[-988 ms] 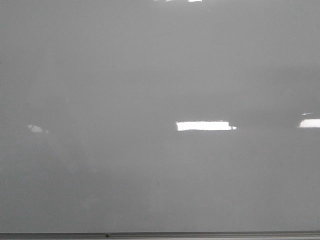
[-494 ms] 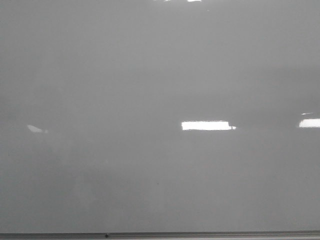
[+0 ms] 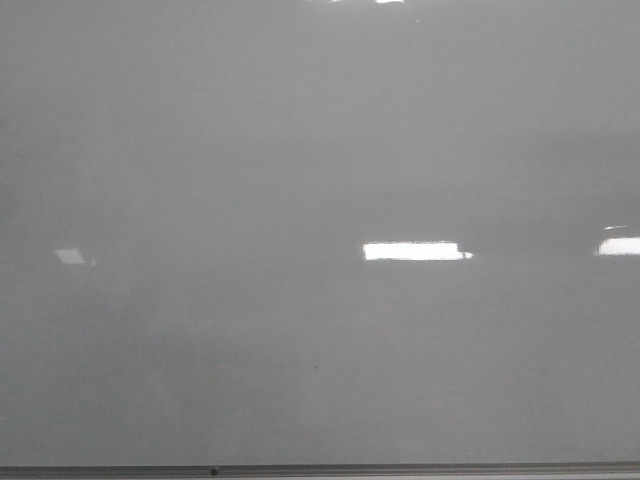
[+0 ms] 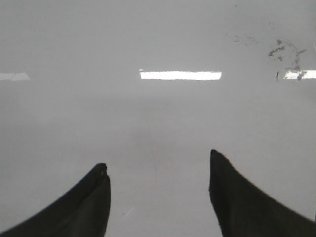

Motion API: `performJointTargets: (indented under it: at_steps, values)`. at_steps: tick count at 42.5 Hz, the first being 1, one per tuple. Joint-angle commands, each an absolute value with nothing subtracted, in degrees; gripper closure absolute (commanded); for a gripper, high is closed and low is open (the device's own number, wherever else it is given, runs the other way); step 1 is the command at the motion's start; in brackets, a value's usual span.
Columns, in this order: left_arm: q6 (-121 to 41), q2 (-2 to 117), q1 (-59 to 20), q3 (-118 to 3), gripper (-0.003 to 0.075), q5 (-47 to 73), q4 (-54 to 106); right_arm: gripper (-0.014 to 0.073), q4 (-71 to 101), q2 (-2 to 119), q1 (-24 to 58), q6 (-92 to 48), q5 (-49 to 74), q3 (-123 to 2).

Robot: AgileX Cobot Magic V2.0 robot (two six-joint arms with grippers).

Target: Write number 9 on whiteboard

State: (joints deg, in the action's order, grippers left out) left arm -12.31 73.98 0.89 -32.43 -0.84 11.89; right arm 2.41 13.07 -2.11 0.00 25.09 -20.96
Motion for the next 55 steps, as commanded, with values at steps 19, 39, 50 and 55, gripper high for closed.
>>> performJointTargets:
  at_steps: [19, 39, 50, 55]
  values:
    - [-11.8, 81.4, 0.9, -34.4, 0.0353, -15.4, 11.5, 0.0125, 1.9, 14.1, -2.3, 0.0, 20.2, -23.1]
    - [-11.8, 81.1, 0.9, -34.4, 0.0739, -15.1, 11.5, 0.0125, 1.9, 14.1, -2.3, 0.0, 20.1, -23.1]
    - [-11.9, 74.0, 0.5, -41.9, 0.0739, 15.9, 16.6, 0.0125, 2.0, 15.0, -2.3, 0.0, 20.8, -23.3]
    - [-19.0, 73.4, -3.6, -48.2, 0.0739, 30.0, 17.4, 0.0125, 2.0, 19.4, -2.0, 0.0, 24.9, -25.8]
